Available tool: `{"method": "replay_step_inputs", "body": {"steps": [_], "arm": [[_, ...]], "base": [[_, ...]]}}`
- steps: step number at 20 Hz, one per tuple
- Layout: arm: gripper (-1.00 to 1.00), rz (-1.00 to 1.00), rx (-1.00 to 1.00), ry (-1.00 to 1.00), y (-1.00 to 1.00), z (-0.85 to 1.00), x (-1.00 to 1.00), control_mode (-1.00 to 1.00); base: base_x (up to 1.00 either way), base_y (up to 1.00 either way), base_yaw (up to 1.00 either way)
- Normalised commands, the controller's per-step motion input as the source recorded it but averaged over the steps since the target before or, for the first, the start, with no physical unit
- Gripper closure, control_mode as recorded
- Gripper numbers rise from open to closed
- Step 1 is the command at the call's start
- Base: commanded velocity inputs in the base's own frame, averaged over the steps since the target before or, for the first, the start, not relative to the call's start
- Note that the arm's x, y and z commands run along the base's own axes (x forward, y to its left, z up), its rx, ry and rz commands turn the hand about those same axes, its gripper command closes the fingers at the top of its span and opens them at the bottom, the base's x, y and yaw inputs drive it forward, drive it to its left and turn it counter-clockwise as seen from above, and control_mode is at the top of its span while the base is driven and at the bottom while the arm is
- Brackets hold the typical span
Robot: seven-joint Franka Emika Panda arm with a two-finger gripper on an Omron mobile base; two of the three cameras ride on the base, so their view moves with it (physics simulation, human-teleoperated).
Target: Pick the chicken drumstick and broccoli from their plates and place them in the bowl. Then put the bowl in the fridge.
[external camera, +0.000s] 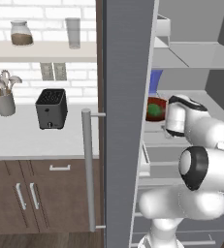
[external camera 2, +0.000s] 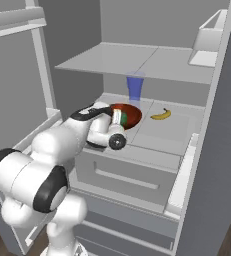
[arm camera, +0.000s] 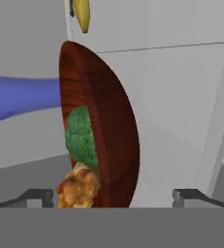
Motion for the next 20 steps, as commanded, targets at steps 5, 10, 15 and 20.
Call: {"method": "replay_step_inputs", "body": {"steps": [5, 10, 15, 20], "arm": [[-1.00, 0.00, 0.00, -0.03, -0.07, 0.89, -0.79, -1.00], [-1.00, 0.00, 0.03, 0.02, -0.21, 1.00, -0.82, -1.00], [-1.00, 0.00, 0.06, -0.02, -0.34, 1.00, -0.89, -1.00], [-1.00, 0.00, 0.04, 0.06, -0.34, 1.00, -0.72, -1.00]], "base": [[0.00, 0.00, 0.00], [0.00, 0.00, 0.00], [0.00, 0.00, 0.00], [0.00, 0.00, 0.00]]}}
